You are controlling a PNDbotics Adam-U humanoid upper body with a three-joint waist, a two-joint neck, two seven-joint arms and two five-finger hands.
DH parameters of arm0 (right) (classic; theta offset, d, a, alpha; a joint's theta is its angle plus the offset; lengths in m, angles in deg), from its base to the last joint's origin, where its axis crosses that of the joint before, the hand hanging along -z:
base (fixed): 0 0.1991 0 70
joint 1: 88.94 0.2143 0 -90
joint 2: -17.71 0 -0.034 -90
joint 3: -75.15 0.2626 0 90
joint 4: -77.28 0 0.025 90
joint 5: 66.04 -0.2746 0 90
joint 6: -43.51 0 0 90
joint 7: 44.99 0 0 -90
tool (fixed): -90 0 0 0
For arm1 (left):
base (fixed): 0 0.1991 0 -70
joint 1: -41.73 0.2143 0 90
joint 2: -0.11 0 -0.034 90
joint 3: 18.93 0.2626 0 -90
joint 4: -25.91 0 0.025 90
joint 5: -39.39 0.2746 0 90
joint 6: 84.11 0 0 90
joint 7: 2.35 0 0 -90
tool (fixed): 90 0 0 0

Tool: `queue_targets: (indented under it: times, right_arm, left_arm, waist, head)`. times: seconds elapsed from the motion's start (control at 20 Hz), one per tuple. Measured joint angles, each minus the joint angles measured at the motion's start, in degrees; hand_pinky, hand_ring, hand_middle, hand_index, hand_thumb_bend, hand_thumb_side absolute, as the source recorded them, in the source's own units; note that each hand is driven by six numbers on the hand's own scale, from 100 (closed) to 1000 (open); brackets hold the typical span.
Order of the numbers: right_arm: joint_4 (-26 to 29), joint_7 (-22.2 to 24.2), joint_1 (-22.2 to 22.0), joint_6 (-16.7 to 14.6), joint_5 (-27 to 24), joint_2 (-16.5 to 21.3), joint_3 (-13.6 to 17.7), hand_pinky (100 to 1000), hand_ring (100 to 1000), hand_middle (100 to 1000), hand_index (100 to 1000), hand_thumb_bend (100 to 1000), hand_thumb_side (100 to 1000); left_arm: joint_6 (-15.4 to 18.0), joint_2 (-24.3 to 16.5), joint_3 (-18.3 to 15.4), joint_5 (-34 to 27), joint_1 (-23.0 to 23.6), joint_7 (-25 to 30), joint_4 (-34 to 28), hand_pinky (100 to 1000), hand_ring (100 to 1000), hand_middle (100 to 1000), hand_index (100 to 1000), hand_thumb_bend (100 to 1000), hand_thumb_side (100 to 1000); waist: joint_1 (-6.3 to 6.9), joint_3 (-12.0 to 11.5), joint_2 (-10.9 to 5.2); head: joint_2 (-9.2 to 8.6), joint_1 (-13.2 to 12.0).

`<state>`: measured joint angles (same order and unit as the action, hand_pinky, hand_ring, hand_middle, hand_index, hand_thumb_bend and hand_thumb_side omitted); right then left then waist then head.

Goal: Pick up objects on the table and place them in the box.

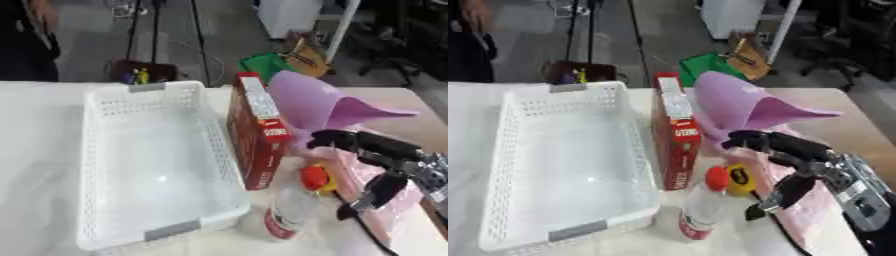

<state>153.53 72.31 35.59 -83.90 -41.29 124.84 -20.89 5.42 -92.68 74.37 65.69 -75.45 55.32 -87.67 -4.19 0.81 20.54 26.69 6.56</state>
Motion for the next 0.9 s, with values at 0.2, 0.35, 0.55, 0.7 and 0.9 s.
queue_targets:
  times: [0.2, 0.35, 0.55, 0.7, 0.9]
  right_arm:
    - [0.6, 1.4, 0.1, 1.4, -1.9, -0.8, 0.0, 942, 1000, 823, 956, 840, 707]
    - [1.0, 2.4, 0.2, 2.4, -2.9, -1.5, 0.0, 942, 1000, 815, 953, 837, 702]
    - [1.4, 3.6, 0.2, 3.6, -3.8, -2.2, 0.0, 944, 1000, 814, 954, 830, 694]
    - [2.1, 4.5, 0.2, 4.5, -4.4, -3.0, -0.4, 944, 1000, 812, 954, 830, 690]
    - [2.8, 5.4, 0.1, 5.4, -5.0, -3.5, -0.5, 944, 1000, 810, 954, 827, 680]
  left_arm:
    - [0.0, 0.0, 0.0, 0.0, 0.0, 0.0, 0.0, 843, 825, 748, 745, 100, 1000]
    - [0.0, 0.0, 0.0, 0.0, 0.0, 0.1, 0.0, 843, 825, 747, 744, 100, 1000]
    - [0.0, 0.0, 0.0, 0.0, -0.1, 0.1, 0.0, 843, 825, 746, 743, 100, 1000]
    - [0.0, 0.0, 0.0, 0.0, -0.1, 0.2, 0.0, 843, 825, 746, 742, 100, 1000]
    - [0.0, 0.0, 0.0, 0.0, -0.1, 0.3, 0.0, 844, 826, 746, 741, 100, 1000]
  waist:
    - [-0.01, 0.0, 0.00]
    - [-0.06, 0.0, 0.00]
    - [-0.11, 0.0, 0.00]
    - [-0.10, 0.0, 0.00]
    - [-0.10, 0.1, 0.00]
  head:
    - [0.00, 0.0]
    - [0.00, 0.0]
    - [0.00, 0.0]
    - [0.00, 0.0]
    - [0.00, 0.0]
